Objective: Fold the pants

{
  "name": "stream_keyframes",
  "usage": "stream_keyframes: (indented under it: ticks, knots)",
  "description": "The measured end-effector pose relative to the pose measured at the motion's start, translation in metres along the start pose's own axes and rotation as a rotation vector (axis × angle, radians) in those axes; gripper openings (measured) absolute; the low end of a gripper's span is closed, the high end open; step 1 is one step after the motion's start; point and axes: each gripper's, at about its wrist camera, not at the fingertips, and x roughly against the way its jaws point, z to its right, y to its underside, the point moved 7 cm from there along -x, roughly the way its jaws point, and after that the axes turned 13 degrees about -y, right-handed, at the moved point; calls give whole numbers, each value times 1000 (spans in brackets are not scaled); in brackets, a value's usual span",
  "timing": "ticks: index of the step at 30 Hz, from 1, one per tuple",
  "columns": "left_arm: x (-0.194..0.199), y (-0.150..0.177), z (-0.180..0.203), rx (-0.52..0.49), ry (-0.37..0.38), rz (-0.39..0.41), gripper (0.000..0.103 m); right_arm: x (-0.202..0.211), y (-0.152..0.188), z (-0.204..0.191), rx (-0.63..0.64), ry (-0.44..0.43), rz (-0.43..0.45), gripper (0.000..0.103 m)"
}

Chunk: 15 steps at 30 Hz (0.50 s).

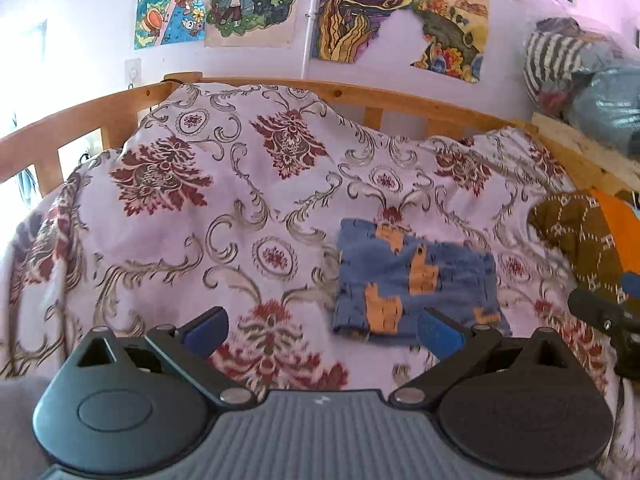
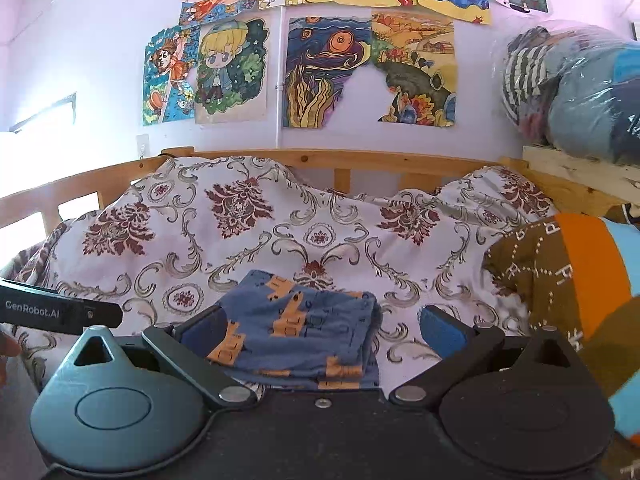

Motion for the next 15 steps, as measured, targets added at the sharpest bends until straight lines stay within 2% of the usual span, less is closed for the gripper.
stream_keyframes:
  ticks: [7,15]
  knots:
    - [18,24,-1,-12,-13,5,103,19,20,-3,-43,22,-9,102]
    - [20,34,-1,-30,-24,-3,103,31,38,-2,-77,39,-22,102]
